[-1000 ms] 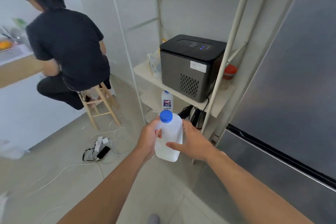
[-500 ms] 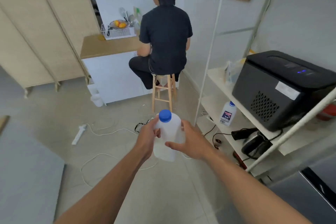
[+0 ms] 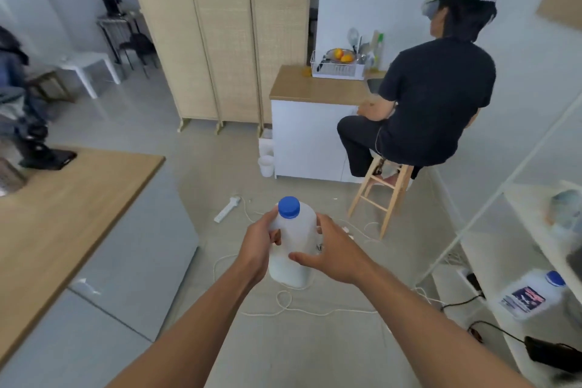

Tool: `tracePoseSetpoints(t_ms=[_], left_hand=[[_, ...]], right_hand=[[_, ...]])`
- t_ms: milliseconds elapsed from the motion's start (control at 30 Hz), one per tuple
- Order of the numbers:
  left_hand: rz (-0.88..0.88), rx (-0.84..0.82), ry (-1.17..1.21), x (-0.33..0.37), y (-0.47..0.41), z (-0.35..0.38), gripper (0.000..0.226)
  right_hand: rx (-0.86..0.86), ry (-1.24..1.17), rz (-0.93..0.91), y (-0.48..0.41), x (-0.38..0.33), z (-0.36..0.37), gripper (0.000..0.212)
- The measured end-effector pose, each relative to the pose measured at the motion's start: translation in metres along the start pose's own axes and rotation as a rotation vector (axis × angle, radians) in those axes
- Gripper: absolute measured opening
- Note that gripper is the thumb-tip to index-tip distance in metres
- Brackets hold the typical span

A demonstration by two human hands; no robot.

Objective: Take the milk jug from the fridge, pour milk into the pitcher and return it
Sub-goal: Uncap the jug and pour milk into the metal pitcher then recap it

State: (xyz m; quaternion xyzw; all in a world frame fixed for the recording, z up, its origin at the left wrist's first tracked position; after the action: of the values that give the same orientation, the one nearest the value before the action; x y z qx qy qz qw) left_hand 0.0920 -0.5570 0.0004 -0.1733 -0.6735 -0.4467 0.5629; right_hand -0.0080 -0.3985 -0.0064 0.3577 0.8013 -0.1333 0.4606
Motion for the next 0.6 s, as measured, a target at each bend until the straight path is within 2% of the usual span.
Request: tracePoseSetpoints(t_ms=[167, 400, 600], left_hand=[[-0.005, 0.121, 0.048, 0.006, -0.026, -0.08, 0.034], [-0.019, 0.295, 0.138, 0.011, -0.015, -0.178, 0.04], [-0.047, 0.512, 0.235, -0.005, -0.002, -0.252, 0.042]], right_hand=[[-0.129, 0.001, -0.096, -0.063, -0.04, 0.055, 0.094], [-0.361, -0.028, -0.186, -0.12, -0.094, 0.144, 0.098], [-0.575, 0.03, -0.269, -0.156, -0.137, 0.217, 0.102]])
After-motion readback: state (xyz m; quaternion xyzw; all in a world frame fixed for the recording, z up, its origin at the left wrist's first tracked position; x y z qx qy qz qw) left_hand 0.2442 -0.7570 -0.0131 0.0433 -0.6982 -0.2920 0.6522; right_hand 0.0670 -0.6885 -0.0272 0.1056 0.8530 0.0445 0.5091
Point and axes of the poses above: each hand's wrist, its own y-axis away from the middle knuckle, its own z-axis out of the palm, x = y × z, the point moved 3 cm from there along -y, towards the middle knuckle, and after that the axes turned 10 degrees about -y, right-handed, at the moved point
